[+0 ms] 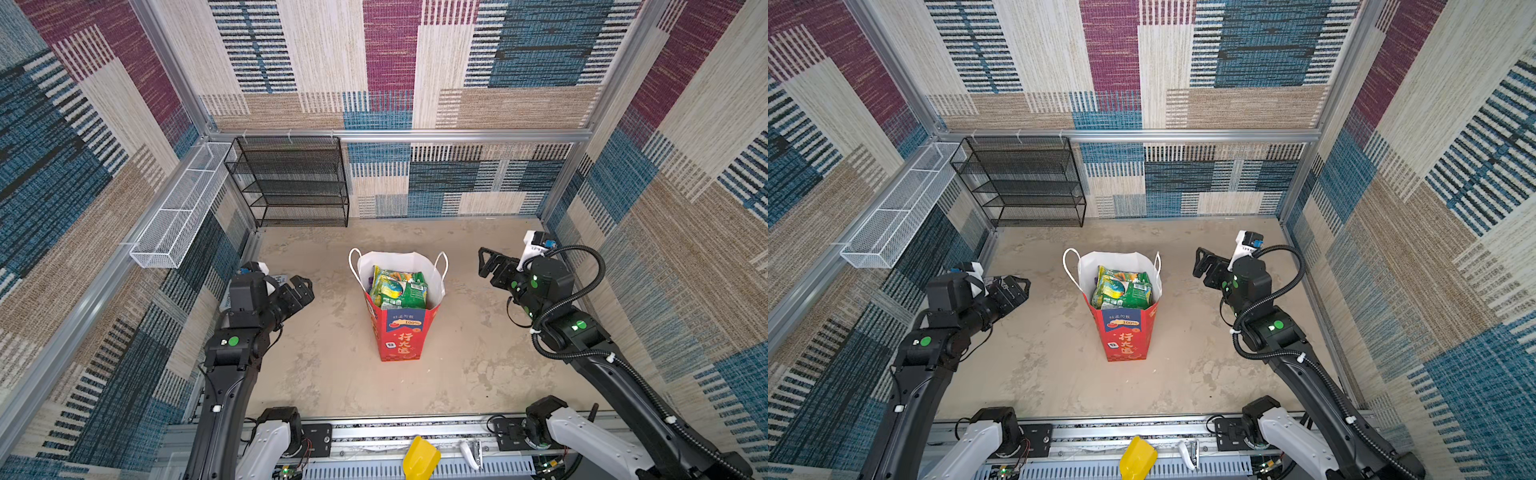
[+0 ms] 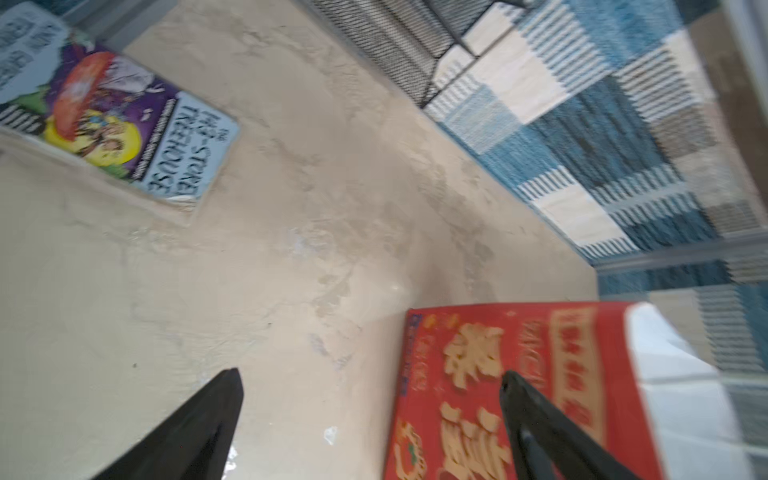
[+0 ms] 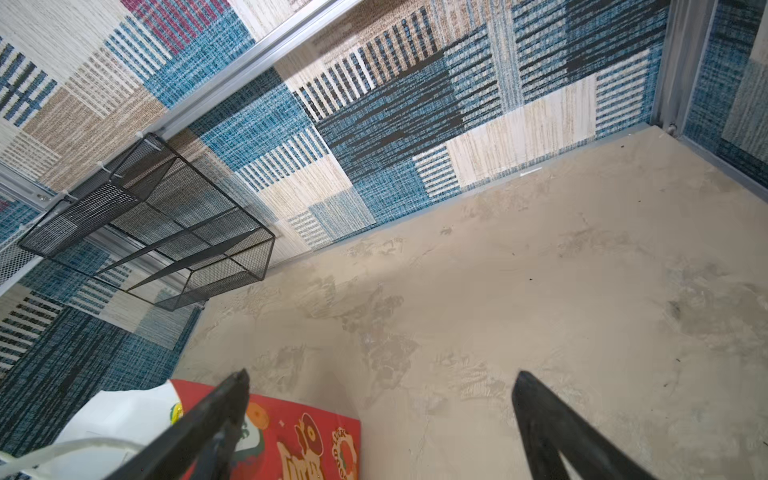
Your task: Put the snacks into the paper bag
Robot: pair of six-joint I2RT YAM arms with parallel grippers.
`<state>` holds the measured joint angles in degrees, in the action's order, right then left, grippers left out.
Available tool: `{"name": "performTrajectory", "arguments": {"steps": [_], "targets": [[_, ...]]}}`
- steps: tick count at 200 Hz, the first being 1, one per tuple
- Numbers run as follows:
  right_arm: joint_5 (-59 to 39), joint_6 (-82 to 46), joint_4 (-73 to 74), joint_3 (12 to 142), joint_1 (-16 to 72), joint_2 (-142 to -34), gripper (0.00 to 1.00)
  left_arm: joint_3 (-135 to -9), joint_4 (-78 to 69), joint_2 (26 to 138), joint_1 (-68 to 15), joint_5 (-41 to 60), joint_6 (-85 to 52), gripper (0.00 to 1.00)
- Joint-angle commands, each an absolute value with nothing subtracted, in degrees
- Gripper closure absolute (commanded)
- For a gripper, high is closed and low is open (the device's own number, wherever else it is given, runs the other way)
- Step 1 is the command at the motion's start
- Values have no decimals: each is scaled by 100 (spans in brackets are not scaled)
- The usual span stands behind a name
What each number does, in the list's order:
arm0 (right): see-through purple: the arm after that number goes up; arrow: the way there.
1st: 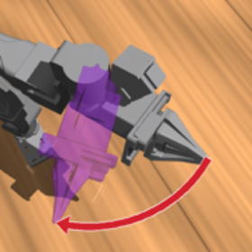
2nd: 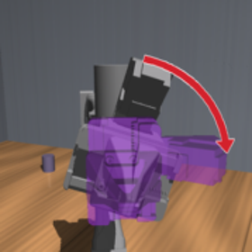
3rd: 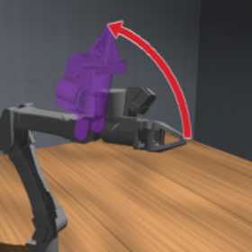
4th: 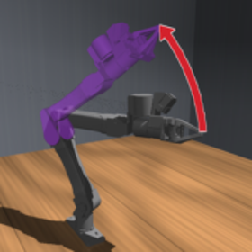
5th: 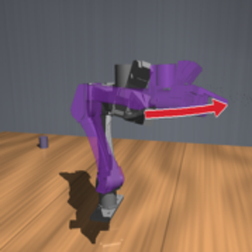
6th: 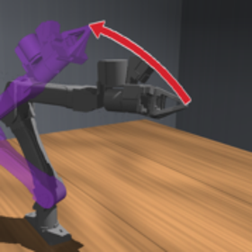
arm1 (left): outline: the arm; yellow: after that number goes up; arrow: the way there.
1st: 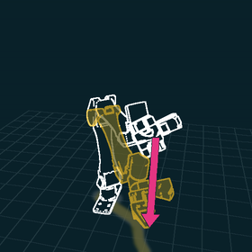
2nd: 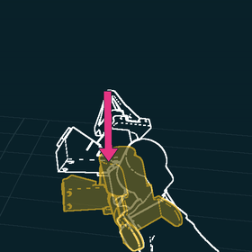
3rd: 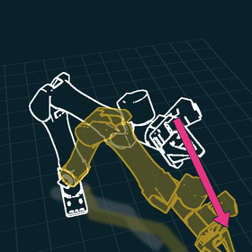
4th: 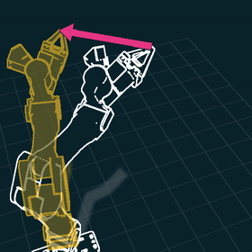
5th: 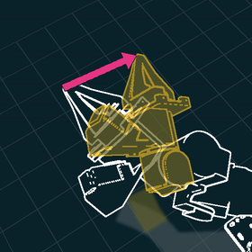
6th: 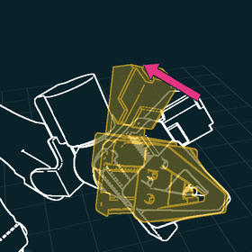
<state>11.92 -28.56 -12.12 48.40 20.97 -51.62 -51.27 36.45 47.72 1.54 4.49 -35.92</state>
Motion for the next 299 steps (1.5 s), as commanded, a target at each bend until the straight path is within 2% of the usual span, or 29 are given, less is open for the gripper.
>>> {"name": "performTrajectory", "arguments": {"steps": [1, 43, 57, 68, 86, 107, 137, 160, 207, 224, 238, 252, 267, 299], "targets": [[1407, -2582, -159, 4424, 1714, -5219, 0, -4709, 2858, 4806, 180, -839, -3837, 1], [766, -2149, 1568, 3048, 645, -5451, 0, -3956, 1867, 5183, 261, -2041, -3548, 1], [511, -2044, 2399, 2495, 327, -5480, 0, -3540, 1030, 5208, 255, -2359, -3541, 1], [631, -2028, 2751, 2229, 198, -5563, 0, -3306, 318, 5332, 255, -2414, -3220, 1], [906, -1598, 3421, 1854, 149, -5839, 0, -3297, 92, 5670, 255, -2557, -2753, 0], [1586, -1296, 4273, 1404, 128, -6487, 0, -2946, -713, 6077, 255, -2431, -2464, 1], [1604, -1158, 5610, 929, 123, -7090, 0, -2425, -2161, 6638, 246, -2234, -1606, 0], [1555, -1036, 5859, 1055, 119, -7379, 0, -2207, -3138, 7108, 246, -1951, -1224, 2], [1522, -492, 6115, 1288, 116, -7772, 0, -2449, -3434, 7849, 228, -1677, -831, 3], [1351, -308, 6152, 1435, 116, -7975, 0, -2084, -4820, 8242, 229, -1860, -753, 2], [1306, -228, 6494, 1461, 123, -8321, 0, -2182, -4194, 8024, 229, -1747, -861, 2], [1212, -164, 6554, 1568, 116, -8554, 0, -2113, -4697, 8230, 229, -1749, -745, 2], [1111, -123, 6409, 1646, 120, -8576, 0, -2187, -4402, 8158, 230, -1655, -777, 2], [926, -36, 6569, 1581, 128, -8611, 0, -2013, -4904, 8257, 229, -1227, -542, 1]]}}
